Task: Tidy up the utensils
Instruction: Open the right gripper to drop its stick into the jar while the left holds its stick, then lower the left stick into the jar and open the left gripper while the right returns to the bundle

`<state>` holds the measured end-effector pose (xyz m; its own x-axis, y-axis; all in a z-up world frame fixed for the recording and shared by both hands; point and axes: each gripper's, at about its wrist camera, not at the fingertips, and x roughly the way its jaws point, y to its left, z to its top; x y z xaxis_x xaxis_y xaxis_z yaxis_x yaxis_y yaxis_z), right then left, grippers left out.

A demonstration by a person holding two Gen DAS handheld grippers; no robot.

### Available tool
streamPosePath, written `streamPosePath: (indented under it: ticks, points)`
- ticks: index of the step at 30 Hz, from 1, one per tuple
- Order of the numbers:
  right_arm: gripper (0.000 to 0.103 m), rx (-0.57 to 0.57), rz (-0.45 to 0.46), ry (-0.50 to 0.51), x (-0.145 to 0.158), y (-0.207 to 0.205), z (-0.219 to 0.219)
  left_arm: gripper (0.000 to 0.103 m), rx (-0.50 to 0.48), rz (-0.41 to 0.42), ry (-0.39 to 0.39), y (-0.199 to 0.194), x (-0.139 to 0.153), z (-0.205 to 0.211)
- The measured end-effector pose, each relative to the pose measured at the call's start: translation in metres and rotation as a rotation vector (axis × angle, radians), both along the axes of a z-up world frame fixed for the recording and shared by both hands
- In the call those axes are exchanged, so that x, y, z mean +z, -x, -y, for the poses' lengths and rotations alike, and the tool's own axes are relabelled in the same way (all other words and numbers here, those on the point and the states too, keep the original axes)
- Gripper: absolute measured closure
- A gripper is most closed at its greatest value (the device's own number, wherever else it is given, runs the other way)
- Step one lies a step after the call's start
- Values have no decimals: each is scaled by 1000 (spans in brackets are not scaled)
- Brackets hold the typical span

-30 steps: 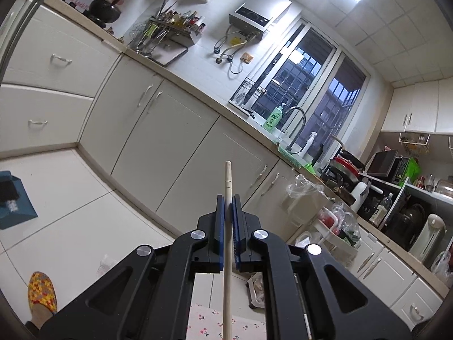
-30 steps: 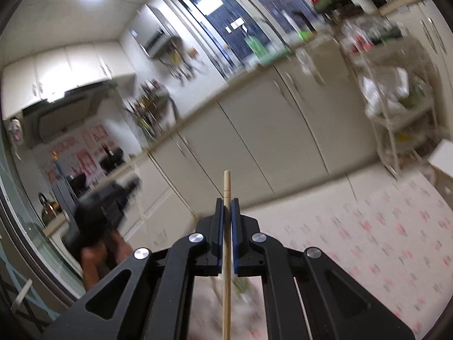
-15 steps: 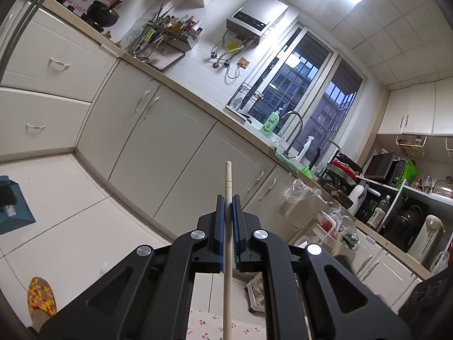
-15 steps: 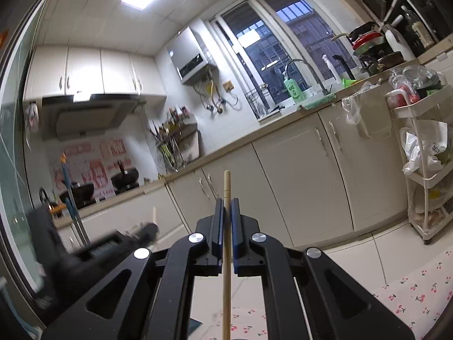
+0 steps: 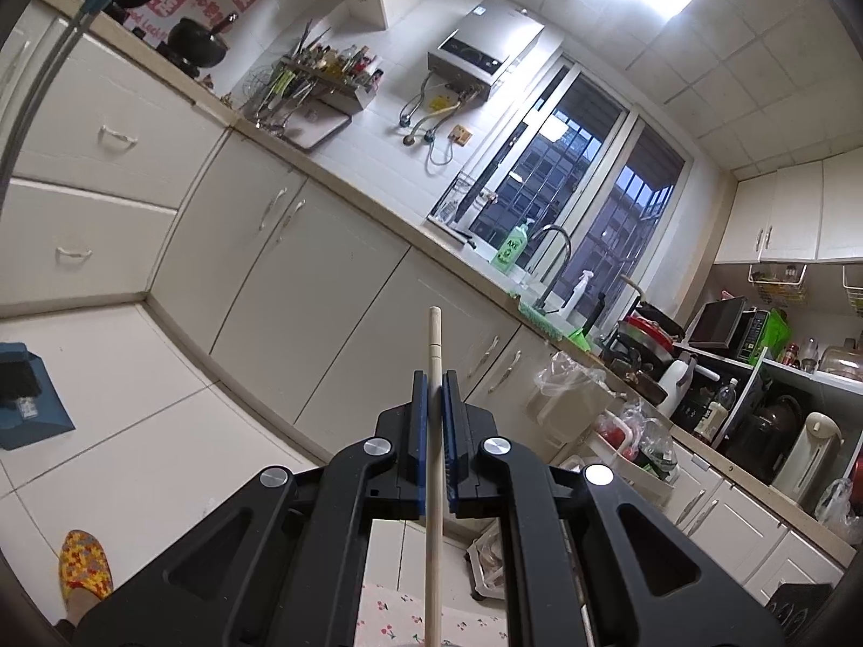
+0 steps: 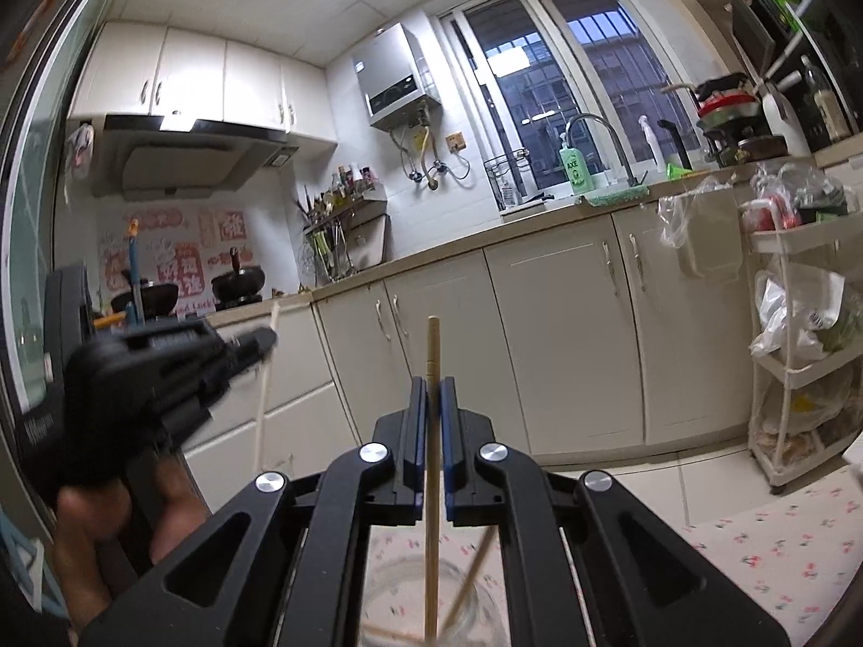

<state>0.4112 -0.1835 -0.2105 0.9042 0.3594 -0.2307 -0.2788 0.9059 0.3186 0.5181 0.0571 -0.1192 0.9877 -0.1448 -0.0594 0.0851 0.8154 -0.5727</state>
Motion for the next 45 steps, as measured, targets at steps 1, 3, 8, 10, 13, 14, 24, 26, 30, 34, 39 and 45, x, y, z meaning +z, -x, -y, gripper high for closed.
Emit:
streamPosePath:
  ticks: [1, 3, 8, 10, 13, 14, 24, 26, 30, 34, 39, 45]
  points:
    - [97, 3, -10, 15, 0, 4, 2, 98, -6, 5, 2, 7, 2, 2]
    - [91, 8, -32, 28, -1, 11, 6, 98, -15, 12, 5, 19, 5, 6]
    - [61, -1, -76, 30, 5, 32, 30, 98, -36, 40, 10, 44, 14, 25]
    - [56, -15, -101, 19, 8, 43, 46, 98, -49, 48, 11, 47, 17, 34]
    - [54, -52, -158, 15, 4, 64, 78, 98, -38, 71, -12, 46, 22, 45]
    - [54, -63, -173, 12, 1, 69, 86, 98, -27, 81, -29, 44, 22, 51]
    - [54, -153, -299, -112, -24, 80, 142, 98, 42, 85, -218, 9, 9, 91]
    - [54, -139, -297, -121, -24, 81, 141, 98, 38, 74, -241, 2, 6, 94]
    - [54, -124, -311, -152, -26, 82, 141, 98, 30, 79, -296, 4, -1, 100]
    - [54, -118, -324, -167, -27, 84, 141, 98, 23, 94, -347, 12, -1, 109]
    - [54, -113, -328, -175, -27, 83, 141, 98, 30, 97, -402, 13, 2, 115]
    - [54, -110, -343, -192, -30, 85, 141, 98, -10, 60, -471, 13, 4, 120]
